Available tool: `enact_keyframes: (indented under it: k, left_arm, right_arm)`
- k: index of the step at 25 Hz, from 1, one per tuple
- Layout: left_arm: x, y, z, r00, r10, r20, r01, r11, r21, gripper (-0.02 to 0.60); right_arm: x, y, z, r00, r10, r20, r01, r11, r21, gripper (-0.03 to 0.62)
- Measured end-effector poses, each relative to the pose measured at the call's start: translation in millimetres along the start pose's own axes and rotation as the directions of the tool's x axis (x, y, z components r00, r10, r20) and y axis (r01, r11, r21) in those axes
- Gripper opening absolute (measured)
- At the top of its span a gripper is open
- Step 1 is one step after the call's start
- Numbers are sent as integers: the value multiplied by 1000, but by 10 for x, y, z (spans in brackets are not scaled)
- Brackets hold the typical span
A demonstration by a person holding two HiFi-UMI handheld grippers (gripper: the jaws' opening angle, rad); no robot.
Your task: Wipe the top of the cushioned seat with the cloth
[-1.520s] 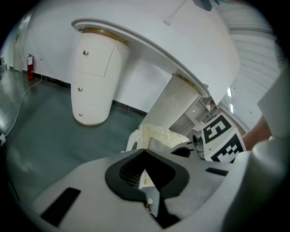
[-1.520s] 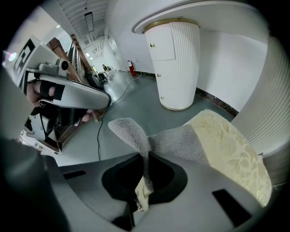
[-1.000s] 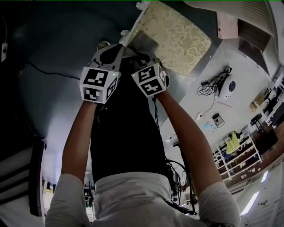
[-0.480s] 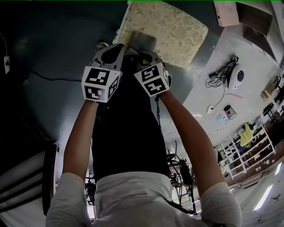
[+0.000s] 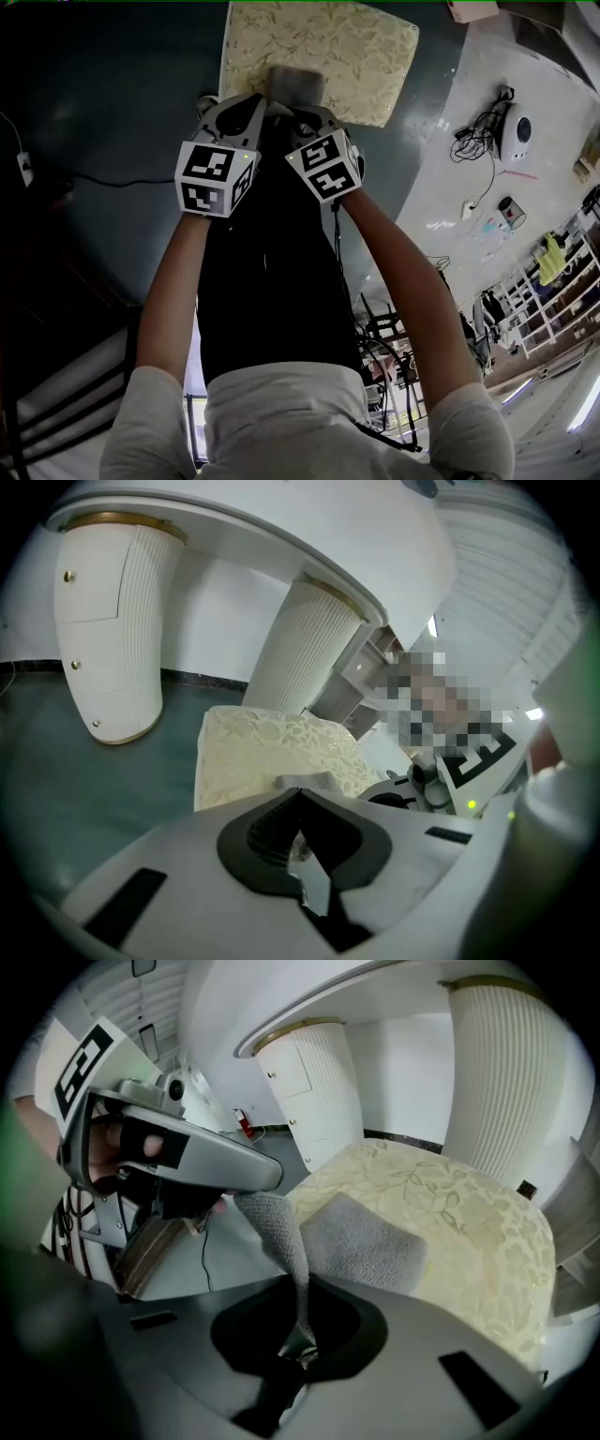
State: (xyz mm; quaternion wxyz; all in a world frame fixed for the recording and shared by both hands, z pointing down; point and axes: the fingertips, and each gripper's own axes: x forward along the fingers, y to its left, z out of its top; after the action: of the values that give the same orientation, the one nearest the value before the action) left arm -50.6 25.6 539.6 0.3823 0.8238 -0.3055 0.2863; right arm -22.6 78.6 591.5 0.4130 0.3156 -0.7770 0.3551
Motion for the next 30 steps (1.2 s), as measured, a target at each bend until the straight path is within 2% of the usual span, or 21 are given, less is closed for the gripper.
enact_keyframes:
  k: [8, 22, 30]
  left_arm:
    - [99, -147, 62, 1000, -15, -6, 15, 1000, 7, 14]
    - [103, 140, 354, 999, 49, 19, -48, 997, -65, 14]
    - [176, 204, 489, 998, 62, 21, -61, 995, -77, 14]
  right_arm:
    - [-65, -186, 53, 1000, -9, 16, 10, 1000, -12, 20]
    - [-42, -670, 522, 999, -37, 7, 37, 999, -30, 20]
    - [-1, -886, 743, 999, -43, 11, 43, 998, -34, 20]
